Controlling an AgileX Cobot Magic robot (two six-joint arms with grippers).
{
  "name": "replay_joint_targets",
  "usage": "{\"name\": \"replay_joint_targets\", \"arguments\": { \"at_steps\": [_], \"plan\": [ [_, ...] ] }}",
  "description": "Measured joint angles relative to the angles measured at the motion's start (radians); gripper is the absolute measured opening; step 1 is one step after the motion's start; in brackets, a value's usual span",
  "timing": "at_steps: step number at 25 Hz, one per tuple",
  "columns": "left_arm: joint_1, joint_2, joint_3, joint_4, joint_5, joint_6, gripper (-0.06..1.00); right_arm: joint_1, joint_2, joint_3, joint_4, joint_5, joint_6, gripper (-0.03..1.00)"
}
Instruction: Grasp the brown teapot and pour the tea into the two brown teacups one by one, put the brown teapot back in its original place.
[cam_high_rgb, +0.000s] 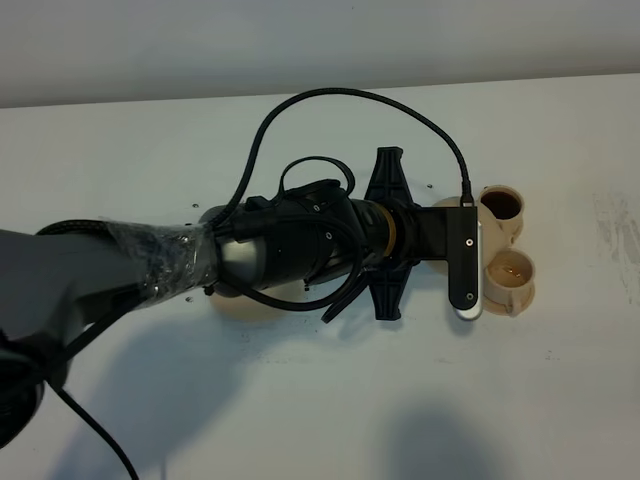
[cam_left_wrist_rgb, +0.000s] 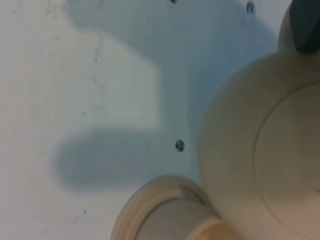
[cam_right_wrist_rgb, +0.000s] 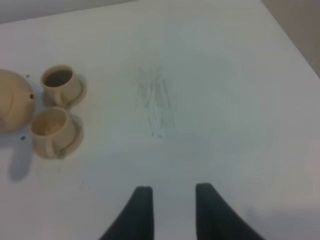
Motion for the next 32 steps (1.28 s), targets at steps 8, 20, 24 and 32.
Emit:
{"name": "replay_joint_targets", "arguments": {
  "at_steps": [8,20,24,32],
  "plan": [
    [0.001,0.003,-0.001,0.117,-0.012,0.017,0.12,0.0,0.0,0.0,0.0,0.0,0.0,0.23],
    [0.001,0.002,-0.001,0.222,-0.002,0.023,0.12,0.0,0.0,0.0,0.0,0.0,0.0,0.22],
    [0.001,-0.003,-0.001,0.263,-0.001,0.023,0.12,0.0,0.0,0.0,0.0,0.0,0.0,0.22],
    [-0.008,-0.009,-0.001,0.31,-0.012,0.023,0.12,0.0,0.0,0.0,0.0,0.0,0.0,0.22]
  ]
}}
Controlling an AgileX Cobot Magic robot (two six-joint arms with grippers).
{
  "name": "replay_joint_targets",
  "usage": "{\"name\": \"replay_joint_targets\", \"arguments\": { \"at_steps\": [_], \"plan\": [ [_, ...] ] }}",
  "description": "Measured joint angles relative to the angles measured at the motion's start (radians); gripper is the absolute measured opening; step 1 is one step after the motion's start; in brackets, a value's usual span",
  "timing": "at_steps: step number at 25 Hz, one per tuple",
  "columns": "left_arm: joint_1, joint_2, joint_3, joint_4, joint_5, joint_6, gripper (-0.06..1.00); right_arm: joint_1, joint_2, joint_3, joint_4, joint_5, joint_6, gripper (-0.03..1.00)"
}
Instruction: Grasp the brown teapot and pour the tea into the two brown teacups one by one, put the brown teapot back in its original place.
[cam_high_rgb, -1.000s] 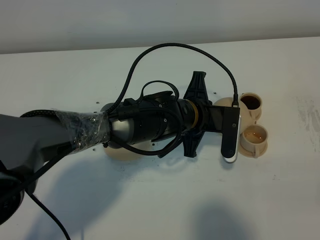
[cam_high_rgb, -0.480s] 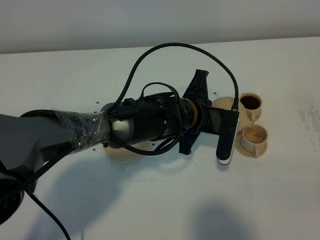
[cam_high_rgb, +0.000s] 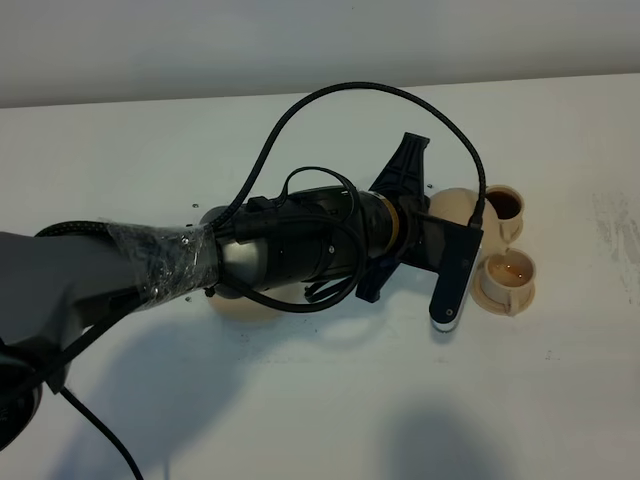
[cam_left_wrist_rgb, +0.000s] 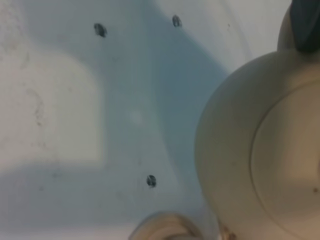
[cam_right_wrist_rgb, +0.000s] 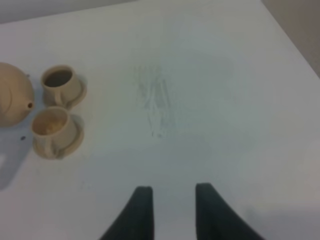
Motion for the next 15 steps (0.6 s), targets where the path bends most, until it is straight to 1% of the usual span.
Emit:
{"name": "replay_joint_targets", "arguments": {
  "at_steps": [2,10,15],
  "plan": [
    [-0.002,0.0,0.0,0.005,-0.002,0.001,0.12,0.0,0.0,0.0,0.0,0.0,0.0,0.22],
    [-0.01,0.0,0.0,0.106,0.001,0.004,0.12,0.0,0.0,0.0,0.0,0.0,0.0,0.22],
    [-0.01,0.0,0.0,0.149,0.01,0.009,0.12,0.0,0.0,0.0,0.0,0.0,0.0,0.22]
  ]
}}
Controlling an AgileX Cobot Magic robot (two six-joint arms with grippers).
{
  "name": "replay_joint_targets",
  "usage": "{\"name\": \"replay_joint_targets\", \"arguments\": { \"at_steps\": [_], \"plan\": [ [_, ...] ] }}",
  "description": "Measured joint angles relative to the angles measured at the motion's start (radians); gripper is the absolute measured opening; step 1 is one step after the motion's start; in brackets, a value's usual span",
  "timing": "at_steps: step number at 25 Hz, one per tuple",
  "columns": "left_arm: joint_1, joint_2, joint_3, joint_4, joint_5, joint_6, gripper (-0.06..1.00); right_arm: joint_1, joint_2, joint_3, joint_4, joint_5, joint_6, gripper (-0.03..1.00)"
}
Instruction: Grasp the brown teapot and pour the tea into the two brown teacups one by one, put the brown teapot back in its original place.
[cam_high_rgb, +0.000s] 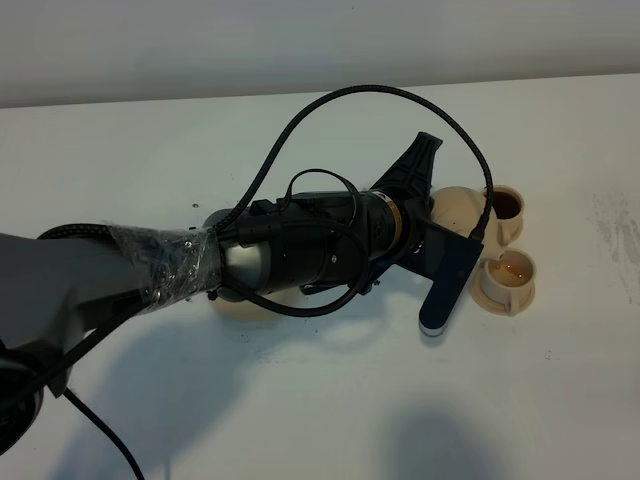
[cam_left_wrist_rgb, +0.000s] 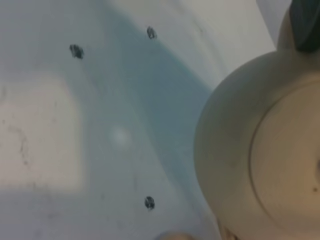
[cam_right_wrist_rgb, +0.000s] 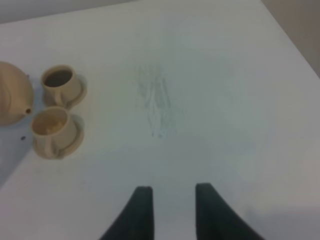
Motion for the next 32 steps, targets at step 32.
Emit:
{"name": "replay_joint_targets", "arguments": {
  "at_steps": [32],
  "plan": [
    [0.0,0.023,-0.06,0.087,-0.021,0.095,0.12,0.0,0.0,0.0,0.0,0.0,0.0,0.22]
  ]
}}
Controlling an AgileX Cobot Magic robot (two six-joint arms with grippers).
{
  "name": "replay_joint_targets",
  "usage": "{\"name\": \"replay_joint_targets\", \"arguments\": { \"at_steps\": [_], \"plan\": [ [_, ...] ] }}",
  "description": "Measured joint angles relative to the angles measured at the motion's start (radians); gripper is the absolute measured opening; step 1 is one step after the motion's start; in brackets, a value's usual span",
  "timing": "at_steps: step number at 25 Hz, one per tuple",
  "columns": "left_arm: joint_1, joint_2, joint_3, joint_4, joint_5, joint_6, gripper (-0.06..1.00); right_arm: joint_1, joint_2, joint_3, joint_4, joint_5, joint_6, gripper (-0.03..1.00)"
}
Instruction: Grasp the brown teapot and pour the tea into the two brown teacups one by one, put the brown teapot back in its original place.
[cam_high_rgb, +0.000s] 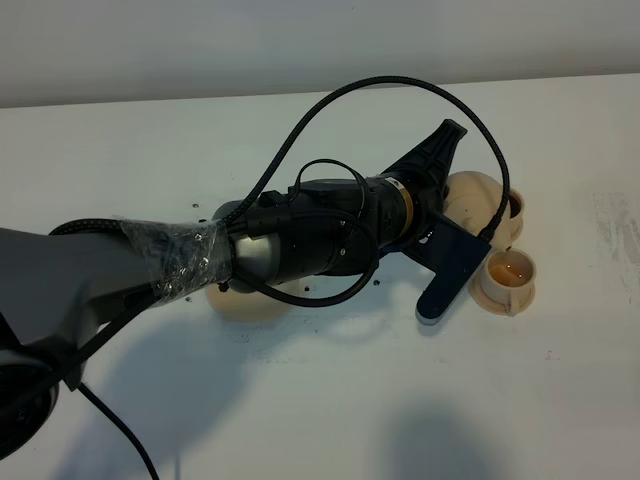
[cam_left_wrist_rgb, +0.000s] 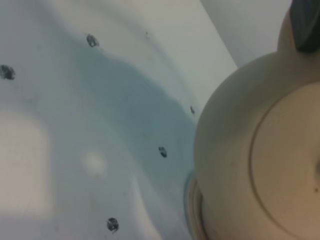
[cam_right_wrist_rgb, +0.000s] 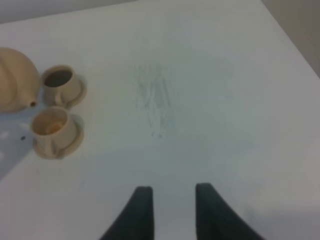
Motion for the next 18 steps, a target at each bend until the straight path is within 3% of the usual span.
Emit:
{"name": "replay_joint_targets", "arguments": {
  "at_steps": [18],
  "plan": [
    [0.0,0.0,0.0,0.046,-0.041,0.053,0.12,0.0,0.0,0.0,0.0,0.0,0.0,0.22]
  ]
}}
